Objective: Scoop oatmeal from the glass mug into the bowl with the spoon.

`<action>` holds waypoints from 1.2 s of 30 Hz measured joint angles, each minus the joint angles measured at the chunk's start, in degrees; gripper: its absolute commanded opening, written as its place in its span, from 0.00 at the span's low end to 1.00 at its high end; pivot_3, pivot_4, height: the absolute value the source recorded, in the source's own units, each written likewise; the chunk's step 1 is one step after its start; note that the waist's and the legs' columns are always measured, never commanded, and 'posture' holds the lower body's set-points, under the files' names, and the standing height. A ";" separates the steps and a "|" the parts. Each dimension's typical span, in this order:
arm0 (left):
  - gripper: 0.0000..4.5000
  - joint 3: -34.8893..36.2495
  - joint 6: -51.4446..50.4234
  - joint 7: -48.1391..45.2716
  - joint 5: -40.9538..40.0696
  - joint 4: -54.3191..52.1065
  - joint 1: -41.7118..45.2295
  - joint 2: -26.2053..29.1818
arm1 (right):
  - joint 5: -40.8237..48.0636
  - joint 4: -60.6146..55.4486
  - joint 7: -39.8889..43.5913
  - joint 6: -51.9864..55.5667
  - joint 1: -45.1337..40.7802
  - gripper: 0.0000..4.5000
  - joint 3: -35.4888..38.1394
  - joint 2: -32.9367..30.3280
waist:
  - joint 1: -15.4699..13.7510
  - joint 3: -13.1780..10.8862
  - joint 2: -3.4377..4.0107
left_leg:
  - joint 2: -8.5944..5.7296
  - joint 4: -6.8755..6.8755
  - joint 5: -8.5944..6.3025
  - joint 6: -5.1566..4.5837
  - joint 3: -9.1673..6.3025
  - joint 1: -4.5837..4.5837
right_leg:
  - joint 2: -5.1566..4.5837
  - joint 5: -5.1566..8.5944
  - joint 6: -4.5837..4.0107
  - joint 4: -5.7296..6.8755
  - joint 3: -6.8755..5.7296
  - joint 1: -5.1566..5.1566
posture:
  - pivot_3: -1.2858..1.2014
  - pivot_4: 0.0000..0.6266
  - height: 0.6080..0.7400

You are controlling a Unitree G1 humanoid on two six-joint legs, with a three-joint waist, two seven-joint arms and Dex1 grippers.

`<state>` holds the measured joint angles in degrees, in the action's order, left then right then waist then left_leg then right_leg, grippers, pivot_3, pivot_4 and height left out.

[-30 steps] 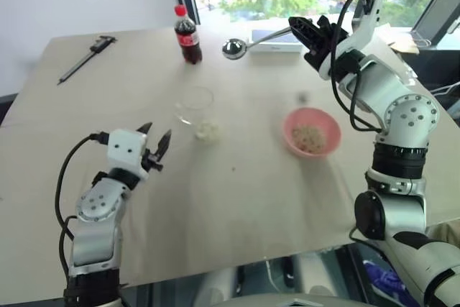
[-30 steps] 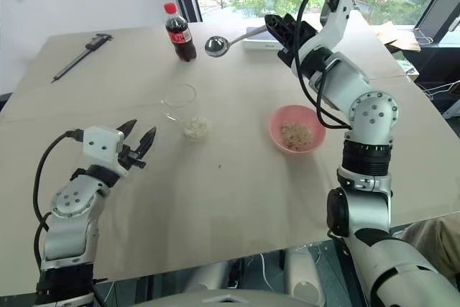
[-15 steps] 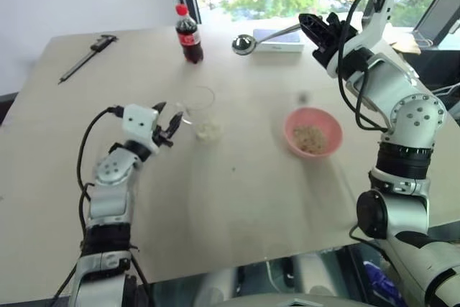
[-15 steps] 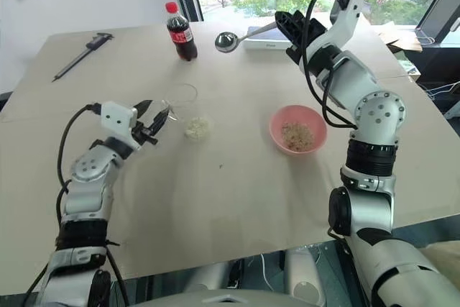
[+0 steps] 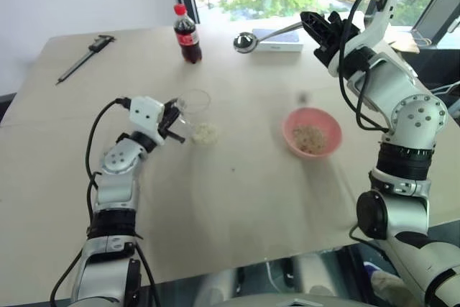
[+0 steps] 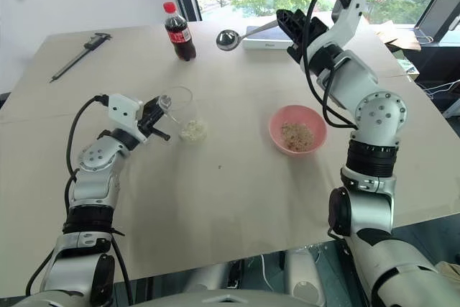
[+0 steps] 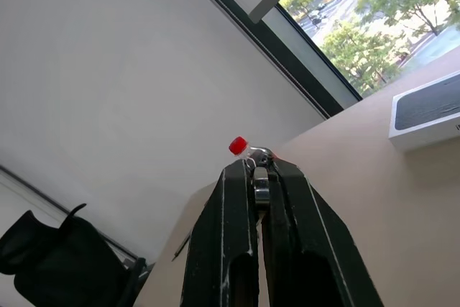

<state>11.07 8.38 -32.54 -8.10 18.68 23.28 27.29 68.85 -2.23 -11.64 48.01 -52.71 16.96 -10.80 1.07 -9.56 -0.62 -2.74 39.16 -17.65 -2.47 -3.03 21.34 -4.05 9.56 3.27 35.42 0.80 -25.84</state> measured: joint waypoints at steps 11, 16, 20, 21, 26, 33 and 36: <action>0.03 -4.45 0.88 1.12 5.00 4.09 9.18 1.81 | 0.09 -2.33 9.33 5.38 -0.02 0.00 -5.27 -2.86 | -0.07 0.01 -0.01 | -0.06 0.15 0.02 0.02 -0.08 0.51 | 0.00 -0.01 0.01 0.29 -0.09 -0.43 | 0.52 0.24 1.00; 0.03 -7.43 4.06 0.24 8.60 7.87 14.68 3.60 | -2.62 -4.12 15.79 6.76 -0.02 0.00 -8.95 -5.77 | -0.05 0.00 -0.01 | -0.08 0.14 0.02 0.02 -0.08 0.58 | 0.00 -0.01 0.01 0.21 -0.12 -0.49 | 0.52 0.24 1.00; 0.03 -9.52 6.11 -1.32 9.60 10.41 17.54 4.10 | -10.29 -5.86 21.77 5.45 0.11 0.00 -14.88 -9.23 | 0.01 0.01 -0.02 | -0.10 0.16 0.02 0.02 0.01 0.73 | -0.01 -0.01 0.02 0.30 -0.06 -0.71 | 0.52 0.24 1.00; 0.03 -9.95 6.78 -1.80 10.11 11.38 18.32 4.15 | -12.72 -6.00 23.47 4.88 0.13 0.00 -16.62 -9.75 | 0.03 0.01 -0.02 | -0.11 0.17 0.02 0.03 0.02 0.75 | 0.00 -0.01 0.02 0.32 -0.06 -0.75 | 0.52 0.24 1.00; 0.03 -11.84 8.84 -4.09 11.21 14.38 21.78 4.76 | -25.59 -6.00 30.76 -1.61 0.18 0.00 -25.18 -11.36 | 0.27 0.01 -0.02 | -0.12 0.20 0.03 0.03 0.05 0.79 | 0.01 -0.01 0.02 0.36 -0.05 -0.81 | 0.52 0.24 1.00; 0.03 -13.91 10.90 -7.14 11.62 15.88 23.93 5.53 | -38.44 -4.17 38.02 -8.86 0.26 0.00 -31.92 -10.75 | 1.12 0.01 -0.02 | -0.14 0.22 0.03 0.04 0.02 0.81 | 0.00 -0.01 0.02 0.35 -0.06 -0.82 | 0.52 0.24 1.00; 0.03 -14.08 11.00 -7.63 11.89 15.97 24.34 5.53 | -40.90 -3.69 39.21 -9.35 1.48 0.00 -32.62 -9.83 | 1.23 0.01 -0.02 | -0.14 0.22 0.04 0.04 0.01 0.81 | 0.00 -0.01 0.02 0.36 -0.06 -0.83 | 0.52 0.24 1.00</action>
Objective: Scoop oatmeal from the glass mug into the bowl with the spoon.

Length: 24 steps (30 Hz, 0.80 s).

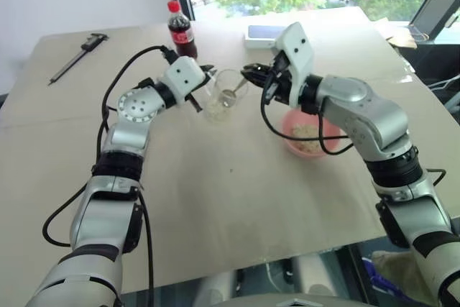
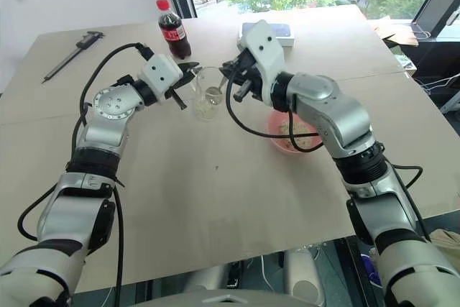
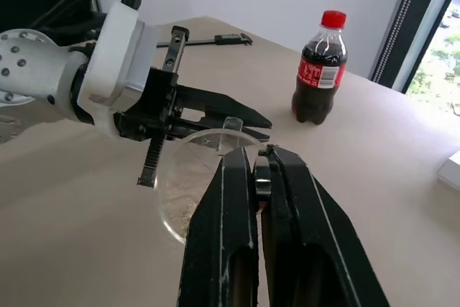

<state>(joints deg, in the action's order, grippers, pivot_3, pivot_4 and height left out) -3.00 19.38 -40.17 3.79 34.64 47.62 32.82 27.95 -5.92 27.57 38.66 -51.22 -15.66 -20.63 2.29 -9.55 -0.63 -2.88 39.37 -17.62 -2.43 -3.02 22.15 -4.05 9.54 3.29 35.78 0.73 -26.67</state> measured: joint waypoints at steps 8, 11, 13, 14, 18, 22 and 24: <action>0.03 -0.16 0.01 -0.71 0.12 0.04 0.13 -0.26 | 4.93 -0.41 -5.39 12.99 2.31 0.00 7.90 7.99 | 0.03 0.00 0.00 | 0.01 0.06 0.01 0.02 -0.03 0.00 | -0.01 0.00 0.00 0.05 0.01 -0.02 | 0.52 0.24 1.00; 0.03 -0.21 0.02 -0.69 0.14 0.04 0.14 -0.81 | 6.99 -0.28 -8.72 17.58 2.26 0.00 12.31 10.57 | 0.05 0.00 0.00 | 0.00 0.07 0.02 0.03 -0.04 0.00 | -0.01 0.00 0.00 0.07 0.01 -0.02 | 0.52 0.24 1.00; 0.03 -0.22 0.04 -0.65 0.16 0.04 0.14 -1.07 | 8.28 -0.08 -10.55 19.71 1.84 0.00 15.03 11.87 | 0.05 0.00 0.00 | 0.00 0.07 0.02 0.03 -0.04 0.00 | -0.01 0.00 0.00 0.08 0.01 -0.02 | 0.52 0.24 1.00; 0.03 -0.21 0.06 -0.58 0.17 0.04 0.14 -1.22 | 8.95 0.11 -11.26 20.81 1.25 0.00 16.34 12.11 | 0.06 0.00 0.00 | 0.00 0.07 0.02 0.03 -0.03 0.00 | -0.01 0.00 0.00 0.09 0.02 -0.03 | 0.52 0.24 1.00; 0.03 -0.22 0.18 -0.15 0.43 0.10 0.14 -1.84 | 10.26 0.23 -12.83 22.95 -1.16 0.00 20.20 11.85 | 0.10 0.00 0.00 | -0.02 0.07 0.02 0.03 -0.03 0.00 | -0.01 0.00 0.00 0.10 0.01 -0.03 | 0.52 0.24 1.00; 0.03 -0.21 0.19 0.36 0.51 0.22 0.14 -2.20 | 12.56 0.25 -14.84 26.01 -1.84 0.00 24.27 12.17 | 0.12 0.00 0.00 | -0.01 0.07 0.02 0.03 -0.02 0.00 | -0.01 0.00 0.00 0.12 0.02 -0.03 | 0.52 0.24 1.00; 0.03 -0.21 0.19 0.48 0.51 0.43 0.14 -2.38 | 13.95 0.26 -16.35 27.63 -2.32 0.00 26.60 12.72 | 0.12 0.00 0.00 | -0.01 0.07 0.02 0.03 -0.02 0.00 | -0.01 0.00 0.00 0.13 0.02 -0.03 | 0.52 0.24 1.00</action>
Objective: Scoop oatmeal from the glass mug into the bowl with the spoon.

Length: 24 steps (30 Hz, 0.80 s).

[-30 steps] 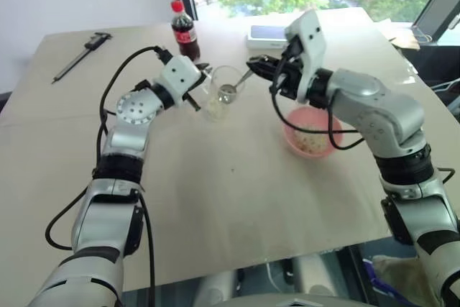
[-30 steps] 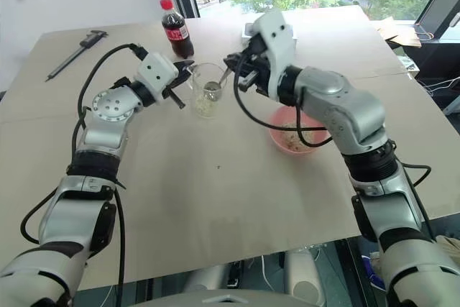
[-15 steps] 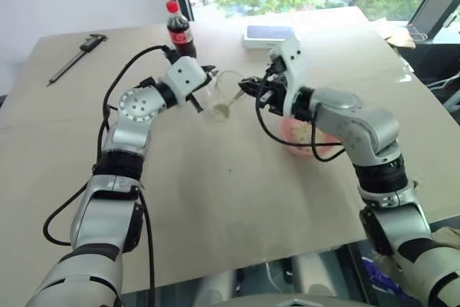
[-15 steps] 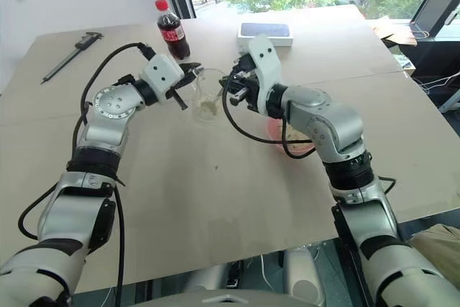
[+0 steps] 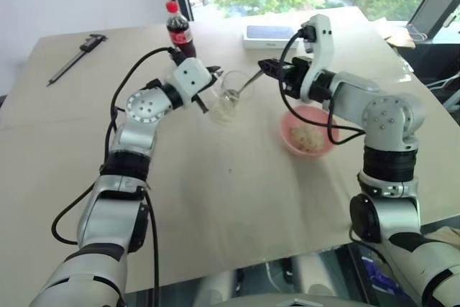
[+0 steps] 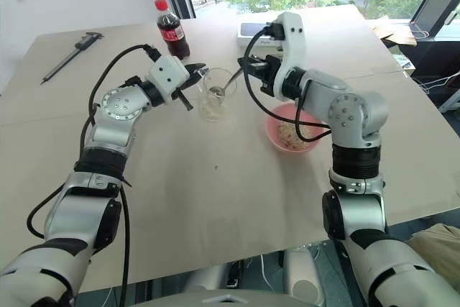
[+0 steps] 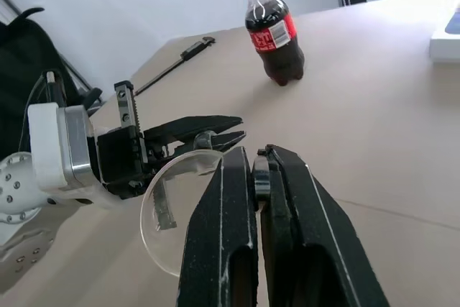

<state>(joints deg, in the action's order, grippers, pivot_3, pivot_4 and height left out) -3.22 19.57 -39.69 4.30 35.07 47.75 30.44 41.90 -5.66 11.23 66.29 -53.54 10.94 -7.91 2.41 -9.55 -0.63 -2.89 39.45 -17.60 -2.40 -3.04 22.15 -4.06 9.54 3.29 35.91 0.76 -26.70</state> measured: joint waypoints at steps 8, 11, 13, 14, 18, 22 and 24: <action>0.03 0.01 0.05 0.54 0.00 1.93 0.00 -0.82 | 9.00 1.31 -12.29 11.18 -1.05 0.00 14.73 5.82 | 0.00 0.01 0.00 | 0.01 0.00 0.01 0.00 0.00 0.00 | -0.01 0.00 0.00 0.06 0.02 -0.01 | 0.52 0.24 1.00; 0.03 0.06 0.24 1.15 -0.03 2.63 0.20 -1.53 | 12.70 2.26 -18.57 14.90 -2.29 0.00 21.25 8.00 | 0.01 0.01 0.01 | 0.02 0.00 0.01 0.01 0.01 0.00 | -0.02 0.00 0.00 0.07 0.03 -0.02 | 0.52 0.24 1.00; 0.03 0.16 0.45 1.40 -0.07 3.13 0.21 -2.04 | 14.88 2.85 -22.45 16.59 -3.51 0.00 25.05 8.61 | 0.01 0.01 0.01 | 0.01 0.00 0.01 0.00 0.02 0.00 | -0.02 0.00 0.00 0.07 0.03 -0.02 | 0.52 0.24 1.00; 0.03 0.23 0.49 1.55 -0.10 3.44 0.21 -2.27 | 15.74 3.33 -24.20 17.13 -4.18 0.00 26.75 8.77 | 0.01 0.01 0.01 | 0.01 0.00 0.01 0.00 0.02 0.00 | -0.02 0.00 0.00 0.08 0.04 -0.01 | 0.52 0.24 1.00; 0.03 0.47 0.62 2.52 -0.66 4.05 0.21 -3.36 | 20.34 4.72 -31.87 18.53 -5.46 0.00 32.78 9.79 | 0.05 0.02 0.02 | 0.02 0.00 0.01 0.00 0.05 0.00 | -0.02 0.00 0.00 0.10 0.07 -0.02 | 0.52 0.24 1.00; 0.03 0.60 1.12 3.97 -1.16 4.93 0.22 -5.05 | 27.14 6.38 -41.27 18.08 -6.48 0.00 36.67 10.03 | 0.04 0.02 0.02 | 0.02 0.00 0.01 0.00 0.07 -0.01 | -0.03 0.00 0.00 0.13 0.10 -0.02 | 0.52 0.24 1.00; 0.03 0.62 1.86 5.10 -1.15 6.39 0.30 -5.72 | 31.83 7.14 -46.59 16.75 -6.41 0.00 37.26 9.82 | 0.08 0.02 0.03 | 0.02 0.00 0.01 -0.01 0.11 -0.02 | -0.02 0.00 0.00 0.17 0.13 -0.03 | 0.52 0.24 1.00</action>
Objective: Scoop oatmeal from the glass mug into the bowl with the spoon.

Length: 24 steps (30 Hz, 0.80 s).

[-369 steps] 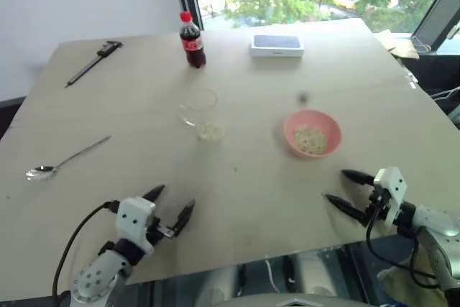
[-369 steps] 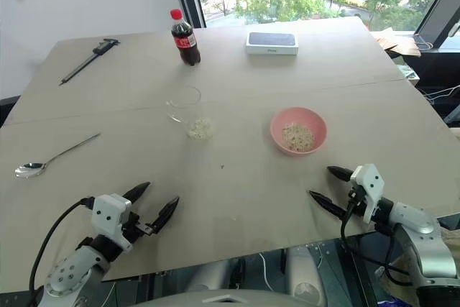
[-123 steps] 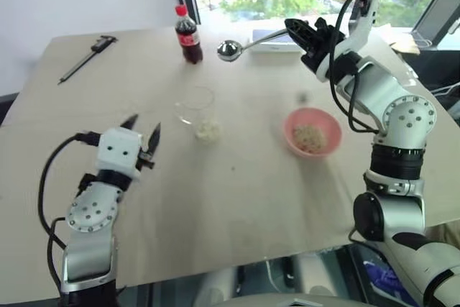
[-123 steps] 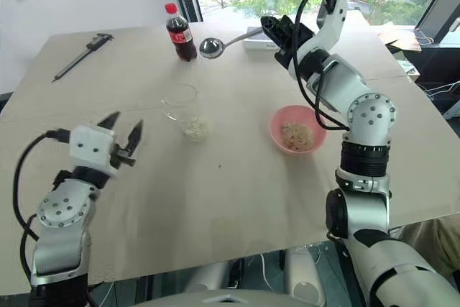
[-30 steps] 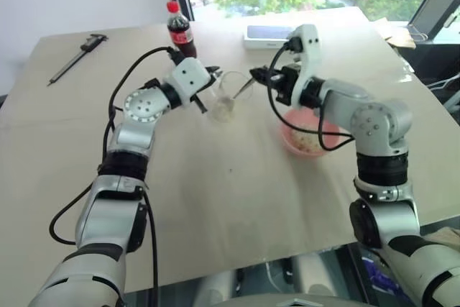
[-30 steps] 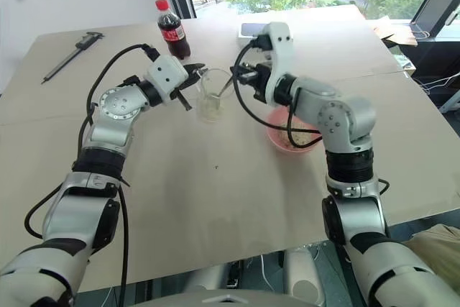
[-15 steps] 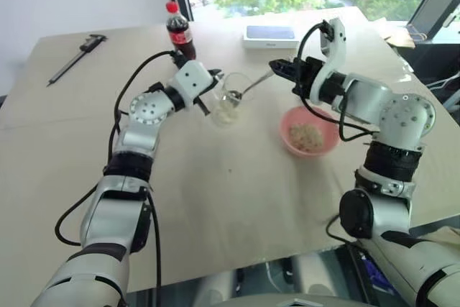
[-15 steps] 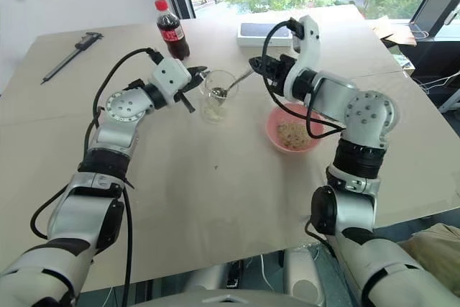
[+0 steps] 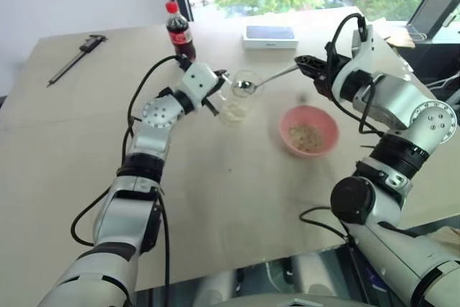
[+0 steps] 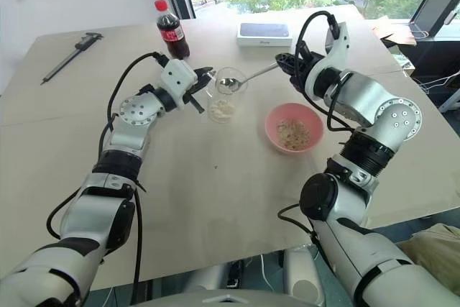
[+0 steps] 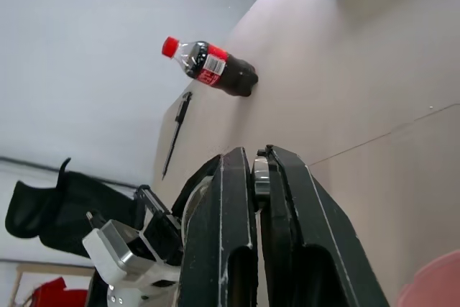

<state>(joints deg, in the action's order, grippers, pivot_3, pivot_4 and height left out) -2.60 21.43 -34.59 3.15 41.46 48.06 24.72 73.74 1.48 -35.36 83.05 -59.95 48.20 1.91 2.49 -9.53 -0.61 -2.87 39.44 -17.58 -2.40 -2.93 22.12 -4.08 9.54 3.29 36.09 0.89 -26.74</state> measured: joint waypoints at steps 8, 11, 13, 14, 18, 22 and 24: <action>0.03 0.18 2.20 3.73 0.02 4.08 0.62 -1.89 | 24.98 0.51 -18.16 -12.97 6.48 0.00 -7.10 -5.45 | 0.03 0.04 -0.01 | 0.00 0.03 0.01 -0.03 0.13 -0.06 | -0.01 0.00 0.01 0.11 0.11 0.02 | 0.52 0.24 1.00; 0.03 0.23 2.71 4.50 0.02 4.96 0.79 -2.28 | 32.71 -1.41 -21.93 -19.01 9.65 0.00 -12.53 -9.22 | 0.01 0.04 -0.02 | 0.01 0.04 0.02 -0.05 0.16 -0.08 | -0.01 0.00 0.01 0.16 0.15 0.03 | 0.52 0.24 1.00; 0.03 0.27 3.11 5.06 0.02 5.57 0.82 -2.57 | 36.40 -3.05 -22.75 -22.92 11.86 0.00 -15.75 -11.26 | 0.00 0.05 -0.03 | 0.01 0.07 0.02 -0.08 0.19 -0.09 | -0.01 0.00 0.01 0.21 0.16 0.04 | 0.52 0.24 1.00; 0.03 0.29 3.14 5.11 0.02 5.63 0.82 -2.57 | 36.63 -3.12 -22.73 -23.40 11.97 0.00 -16.03 -11.36 | -0.01 0.05 -0.03 | 0.02 0.08 0.02 -0.09 0.21 -0.09 | -0.01 0.00 0.01 0.23 0.18 0.04 | 0.52 0.24 1.00; 0.03 0.27 3.86 5.40 0.01 6.39 0.89 -2.87 | 37.08 -4.95 -20.89 -26.00 13.69 0.00 -17.49 -13.26 | -0.07 0.06 -0.05 | 0.04 0.10 -0.03 -0.21 0.25 -0.13 | 0.00 -0.01 0.02 0.28 0.22 0.07 | 0.52 0.24 1.00; 0.03 0.28 4.24 5.40 -0.02 6.53 0.83 -2.46 | 37.21 -6.96 -18.42 -26.33 15.69 0.00 -16.36 -15.43 | -0.14 0.06 -0.05 | 0.04 0.10 -0.01 -0.18 0.25 -0.12 | 0.00 -0.01 0.02 0.26 0.22 0.07 | 0.52 0.24 1.00; 0.03 0.37 4.41 5.39 -0.09 6.69 0.78 -1.87 | 37.23 -7.81 -17.55 -26.46 16.81 0.00 -15.33 -16.46 | -0.09 0.06 -0.05 | 0.05 0.10 -0.02 -0.18 0.27 -0.12 | 0.00 -0.01 0.02 0.25 0.24 0.07 | 0.52 0.24 1.00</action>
<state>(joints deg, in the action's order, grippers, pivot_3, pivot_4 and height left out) -2.23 25.84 -29.20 3.06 48.14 48.84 22.84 110.97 -6.33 -52.92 56.59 -43.13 32.87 -14.55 2.40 -9.46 -0.66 -2.83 39.55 -17.60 -2.59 -2.66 22.00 -4.09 9.53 3.31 36.34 1.13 -26.67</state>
